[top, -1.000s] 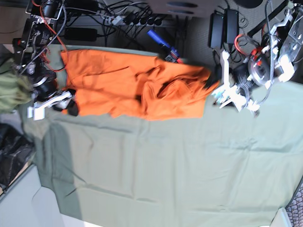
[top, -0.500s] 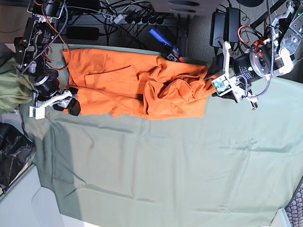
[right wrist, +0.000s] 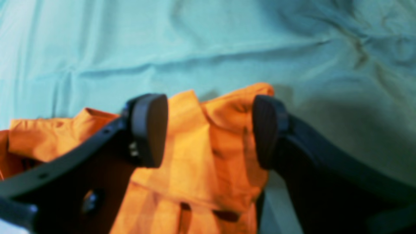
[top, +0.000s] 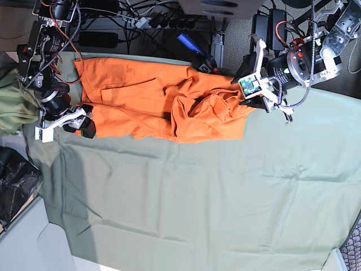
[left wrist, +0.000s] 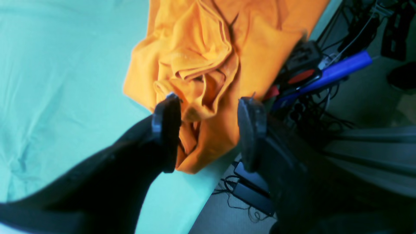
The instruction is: Fold the T-shirt properly
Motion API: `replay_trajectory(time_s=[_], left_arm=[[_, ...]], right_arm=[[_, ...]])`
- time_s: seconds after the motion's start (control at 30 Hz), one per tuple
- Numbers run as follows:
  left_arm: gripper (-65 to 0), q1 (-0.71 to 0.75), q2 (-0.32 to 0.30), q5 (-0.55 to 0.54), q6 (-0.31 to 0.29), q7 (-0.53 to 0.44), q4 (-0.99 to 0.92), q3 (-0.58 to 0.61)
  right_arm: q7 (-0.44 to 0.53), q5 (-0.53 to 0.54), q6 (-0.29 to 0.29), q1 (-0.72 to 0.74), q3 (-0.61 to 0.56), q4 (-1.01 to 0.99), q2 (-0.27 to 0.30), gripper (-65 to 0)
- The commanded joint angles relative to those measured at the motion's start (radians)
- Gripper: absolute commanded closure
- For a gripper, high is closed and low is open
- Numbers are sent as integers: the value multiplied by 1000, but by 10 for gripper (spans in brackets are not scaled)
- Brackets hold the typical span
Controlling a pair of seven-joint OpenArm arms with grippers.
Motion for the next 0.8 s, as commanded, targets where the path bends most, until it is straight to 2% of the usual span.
replay_trajectory(time_s=[0.0, 0.23, 0.77], left_arm=[[-320, -5, -6, 5, -11, -26, 0, -2], [-320, -11, -6, 14, -11, -84, -47, -2], [-320, -87, 0, 13, -11, -91, -106, -2]], right_arm=[[23, 12, 100, 11, 8, 15, 19, -406], [23, 12, 100, 11, 8, 15, 19, -407], [23, 12, 100, 11, 8, 15, 19, -406]])
